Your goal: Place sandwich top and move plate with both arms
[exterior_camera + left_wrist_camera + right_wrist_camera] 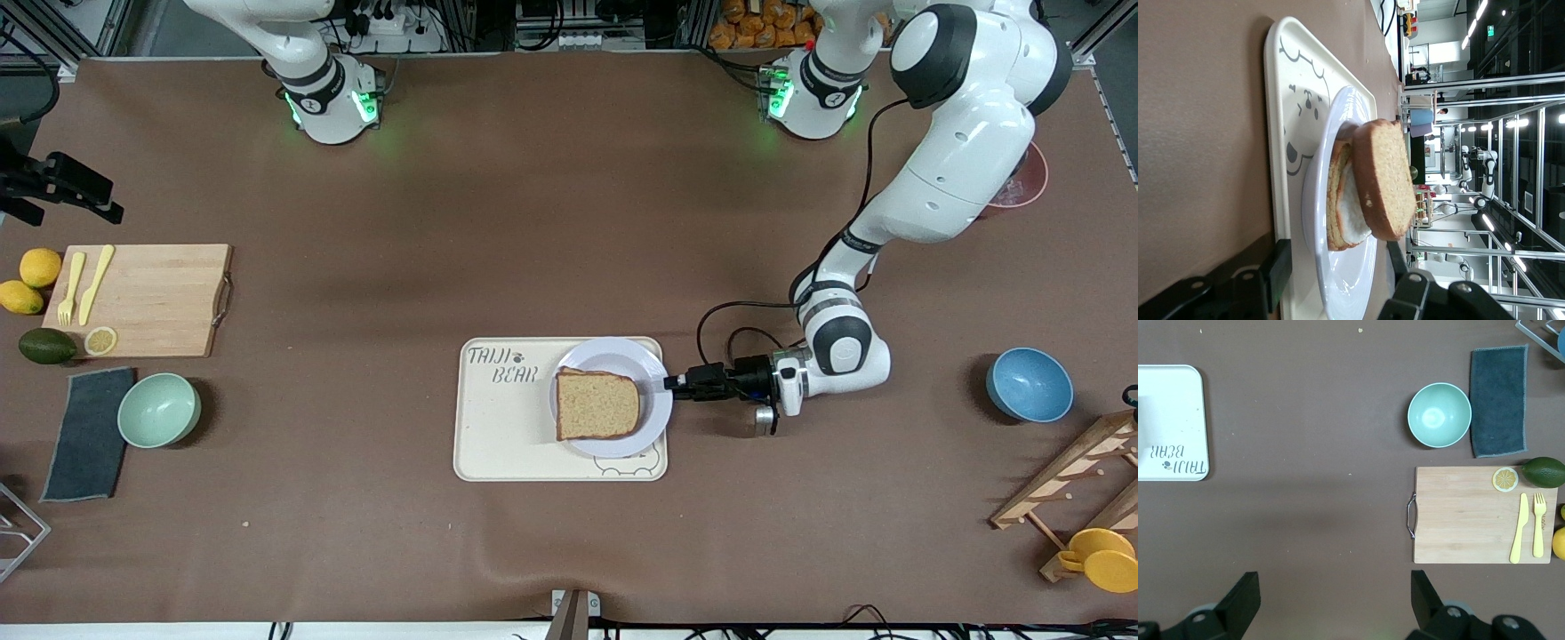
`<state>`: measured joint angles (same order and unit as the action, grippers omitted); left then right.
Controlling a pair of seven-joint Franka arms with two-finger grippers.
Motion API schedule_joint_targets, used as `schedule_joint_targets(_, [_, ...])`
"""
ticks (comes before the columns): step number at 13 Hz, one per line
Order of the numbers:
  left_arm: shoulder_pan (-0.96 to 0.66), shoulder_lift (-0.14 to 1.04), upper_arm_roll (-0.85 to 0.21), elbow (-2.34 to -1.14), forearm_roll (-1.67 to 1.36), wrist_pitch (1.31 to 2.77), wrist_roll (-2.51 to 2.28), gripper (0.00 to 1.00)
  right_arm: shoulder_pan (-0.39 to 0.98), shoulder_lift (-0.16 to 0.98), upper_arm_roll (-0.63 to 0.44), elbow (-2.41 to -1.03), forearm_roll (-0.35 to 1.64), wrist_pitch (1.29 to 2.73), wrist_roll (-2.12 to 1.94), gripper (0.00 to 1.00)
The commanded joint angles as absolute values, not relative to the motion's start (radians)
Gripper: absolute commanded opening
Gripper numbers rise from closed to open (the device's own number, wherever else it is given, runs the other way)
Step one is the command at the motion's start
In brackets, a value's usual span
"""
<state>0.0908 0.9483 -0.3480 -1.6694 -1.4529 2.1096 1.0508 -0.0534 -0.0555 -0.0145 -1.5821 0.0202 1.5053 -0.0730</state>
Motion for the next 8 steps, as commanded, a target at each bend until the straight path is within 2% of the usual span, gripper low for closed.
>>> schedule_joint_targets(1, [0.090, 0.966, -0.310, -1.674, -1.401, 2.155, 1.004, 1.00, -0.048, -0.060, -0.014, -1.588, 0.026, 1.506, -0.061, 1.00])
schedule_joint_targets(5, [0.109, 0.930, -0.307, -1.674, -1.379, 2.094, 0.869, 1.00, -0.041, -0.060, -0.014, -1.586, 0.025, 1.506, -0.061, 1.00])
schedule_joint_targets(8, [0.152, 0.898, -0.319, -1.660, -1.238, 2.086, 0.743, 1.00, -0.040, -0.060, -0.014, -1.586, 0.025, 1.509, -0.061, 1.00])
